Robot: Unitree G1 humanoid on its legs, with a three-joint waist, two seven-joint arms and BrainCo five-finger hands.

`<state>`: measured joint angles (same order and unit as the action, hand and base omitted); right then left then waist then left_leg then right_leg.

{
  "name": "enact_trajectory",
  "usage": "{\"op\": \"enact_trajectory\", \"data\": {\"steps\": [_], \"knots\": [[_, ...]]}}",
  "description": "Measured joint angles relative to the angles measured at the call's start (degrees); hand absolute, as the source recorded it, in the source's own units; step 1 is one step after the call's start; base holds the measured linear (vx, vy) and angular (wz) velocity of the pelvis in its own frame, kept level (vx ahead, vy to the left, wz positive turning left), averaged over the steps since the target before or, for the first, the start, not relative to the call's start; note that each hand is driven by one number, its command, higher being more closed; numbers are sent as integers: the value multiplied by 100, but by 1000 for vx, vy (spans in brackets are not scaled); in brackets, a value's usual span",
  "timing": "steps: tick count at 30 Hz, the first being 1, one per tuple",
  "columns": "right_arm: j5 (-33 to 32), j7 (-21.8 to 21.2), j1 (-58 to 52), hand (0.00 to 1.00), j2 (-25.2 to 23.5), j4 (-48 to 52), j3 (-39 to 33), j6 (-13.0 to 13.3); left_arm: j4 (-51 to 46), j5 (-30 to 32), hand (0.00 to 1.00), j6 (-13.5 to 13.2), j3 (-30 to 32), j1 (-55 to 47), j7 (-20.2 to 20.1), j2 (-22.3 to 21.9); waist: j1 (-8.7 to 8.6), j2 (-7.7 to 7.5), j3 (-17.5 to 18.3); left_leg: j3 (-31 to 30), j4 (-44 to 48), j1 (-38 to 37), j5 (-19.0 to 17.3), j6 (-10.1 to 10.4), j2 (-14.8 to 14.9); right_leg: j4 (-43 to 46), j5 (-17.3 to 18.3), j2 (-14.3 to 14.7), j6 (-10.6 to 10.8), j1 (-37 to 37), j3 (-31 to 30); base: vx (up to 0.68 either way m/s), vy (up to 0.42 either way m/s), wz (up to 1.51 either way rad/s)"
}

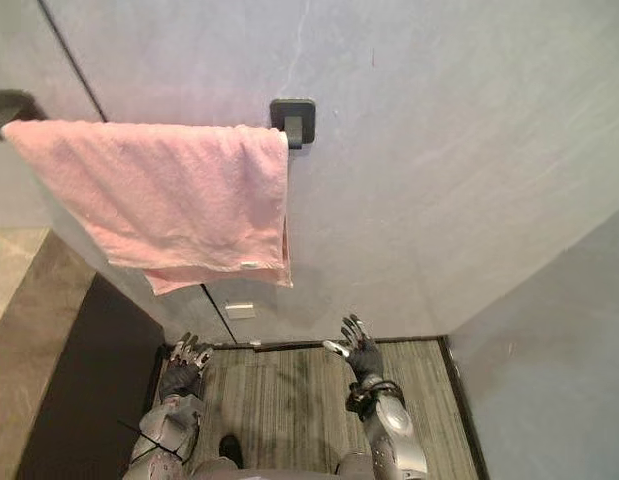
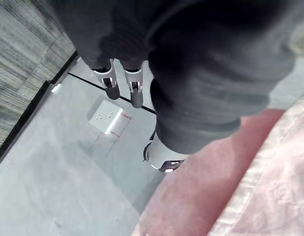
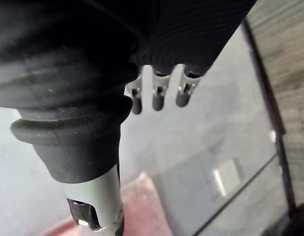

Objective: Organize washtable

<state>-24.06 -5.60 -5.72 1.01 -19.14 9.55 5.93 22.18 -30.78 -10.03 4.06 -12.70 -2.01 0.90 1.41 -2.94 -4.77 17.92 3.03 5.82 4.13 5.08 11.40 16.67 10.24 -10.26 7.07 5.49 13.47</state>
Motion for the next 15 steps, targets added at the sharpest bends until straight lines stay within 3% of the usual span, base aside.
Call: {"op": "enact_trajectory", "data": {"steps": [1,4,6,7,9,10,12,13,15], "knots": [[-1,-17,155,0,139,-11,110,28,34,-1,0,-4,6,-69,27,-132,99,273,-14,-131,7,162,22,33,240,-415,-94,268,11,-202,95,-134,-156,32],[-7,-77,410,0,428,-34,517,44,0,-22,0,-42,86,-324,116,-318,244,591,-139,-540,242,416,114,126,513,-426,-117,640,-225,-226,396,-127,-115,45],[56,-111,409,0,518,-86,735,40,-3,-171,0,-41,124,-618,228,-428,265,677,-185,-623,191,424,488,-44,568,-35,29,671,-520,-236,700,-123,-169,69],[86,-146,392,0,525,-94,726,40,-9,-234,0,-40,112,-659,230,-418,249,666,-194,-511,191,473,688,-160,539,53,111,628,-568,-222,811,-157,-134,84],[122,-225,327,0,620,-152,581,39,-96,-240,0,-43,113,-651,206,-379,237,518,-258,-211,-9,628,1476,-342,332,16,220,391,-825,-270,1297,-216,-111,117],[116,-238,278,0,628,-202,465,36,-189,-240,0,-43,108,-738,202,-405,251,494,-267,170,576,679,936,-561,368,-24,166,327,-919,-300,1510,-162,-134,99],[57,-244,114,0,648,-196,314,40,-193,-241,0,-28,30,-790,170,-409,214,488,-261,612,1577,655,105,-738,388,-67,74,210,-964,-358,1844,-132,-148,91],[-39,-268,-115,0,674,-185,198,32,-193,-273,0,-25,-40,-790,85,-409,67,476,-264,985,2673,483,-665,-755,469,-134,32,107,-967,-511,2202,-159,-107,120],[-67,-277,-429,0,675,-148,114,27,-187,-270,0,-22,-206,-790,74,-366,-120,465,-236,1243,3239,19,-1100,-778,479,-198,25,-17,-959,-725,2681,-125,-39,149]]}}
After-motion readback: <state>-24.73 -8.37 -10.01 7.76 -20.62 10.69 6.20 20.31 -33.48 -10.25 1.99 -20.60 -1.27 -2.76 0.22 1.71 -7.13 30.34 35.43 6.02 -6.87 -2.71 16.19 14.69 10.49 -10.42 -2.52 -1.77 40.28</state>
